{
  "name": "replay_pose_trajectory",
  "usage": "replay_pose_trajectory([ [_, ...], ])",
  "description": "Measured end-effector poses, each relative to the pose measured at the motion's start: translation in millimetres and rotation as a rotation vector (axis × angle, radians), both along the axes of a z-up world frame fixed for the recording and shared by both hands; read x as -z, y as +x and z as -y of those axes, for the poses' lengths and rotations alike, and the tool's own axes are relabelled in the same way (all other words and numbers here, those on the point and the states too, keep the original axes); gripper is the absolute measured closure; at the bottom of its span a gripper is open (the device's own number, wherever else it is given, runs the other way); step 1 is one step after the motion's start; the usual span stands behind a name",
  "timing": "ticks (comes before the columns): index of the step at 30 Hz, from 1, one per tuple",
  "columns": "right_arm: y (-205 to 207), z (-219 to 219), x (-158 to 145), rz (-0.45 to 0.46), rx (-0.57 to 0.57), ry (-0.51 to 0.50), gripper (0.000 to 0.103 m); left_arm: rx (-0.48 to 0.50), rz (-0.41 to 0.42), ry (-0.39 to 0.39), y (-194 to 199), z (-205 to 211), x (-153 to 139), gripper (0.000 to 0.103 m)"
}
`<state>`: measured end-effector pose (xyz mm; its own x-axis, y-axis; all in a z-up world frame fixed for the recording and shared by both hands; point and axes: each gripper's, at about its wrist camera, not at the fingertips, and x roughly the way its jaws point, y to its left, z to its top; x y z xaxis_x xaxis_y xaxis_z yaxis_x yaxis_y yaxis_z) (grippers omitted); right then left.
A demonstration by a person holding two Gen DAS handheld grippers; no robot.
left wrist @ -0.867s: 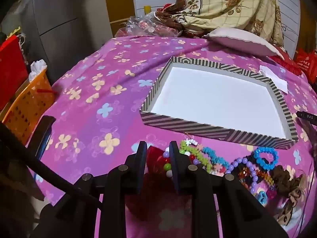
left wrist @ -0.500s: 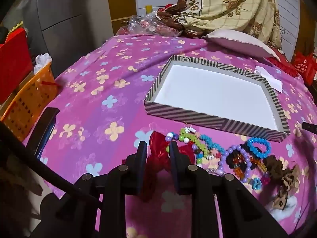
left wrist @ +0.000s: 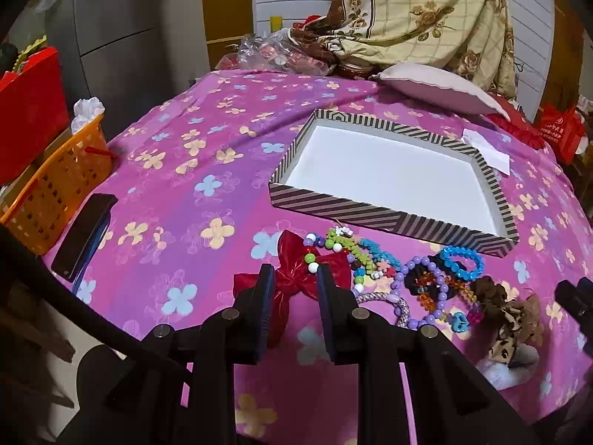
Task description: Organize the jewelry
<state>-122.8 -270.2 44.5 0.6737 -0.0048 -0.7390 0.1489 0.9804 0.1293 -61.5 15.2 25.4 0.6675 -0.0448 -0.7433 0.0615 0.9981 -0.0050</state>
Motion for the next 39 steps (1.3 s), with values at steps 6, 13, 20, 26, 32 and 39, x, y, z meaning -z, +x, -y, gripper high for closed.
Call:
replay_pose_trajectory([
  [6, -1, -24, -8, 0.012, -0.019, 0.007, 0.009, 0.000, 0.011, 0.000, -6, -3, -6, 0.084],
  [13, -2, -33, -11, 0.012, -0.041, -0.003, 0.009, 0.007, 0.004, -0.008, -8, -2, -6, 0.084],
  [20, -2, -42, -9, 0.011, -0.059, -0.020, 0.009, -0.005, 0.003, -0.010, -8, -3, -4, 0.084],
  [26, -2, -51, -5, 0.003, -0.078, -0.032, 0.009, -0.008, -0.004, -0.011, -9, -5, -1, 0.084],
  [32, -4, -56, -6, 0.011, -0.087, -0.052, 0.009, -0.010, -0.002, -0.009, -10, -6, -1, 0.084],
  [39, -5, -60, -4, 0.005, -0.094, -0.061, 0.009, -0.010, -0.005, -0.009, -11, -6, -1, 0.084],
])
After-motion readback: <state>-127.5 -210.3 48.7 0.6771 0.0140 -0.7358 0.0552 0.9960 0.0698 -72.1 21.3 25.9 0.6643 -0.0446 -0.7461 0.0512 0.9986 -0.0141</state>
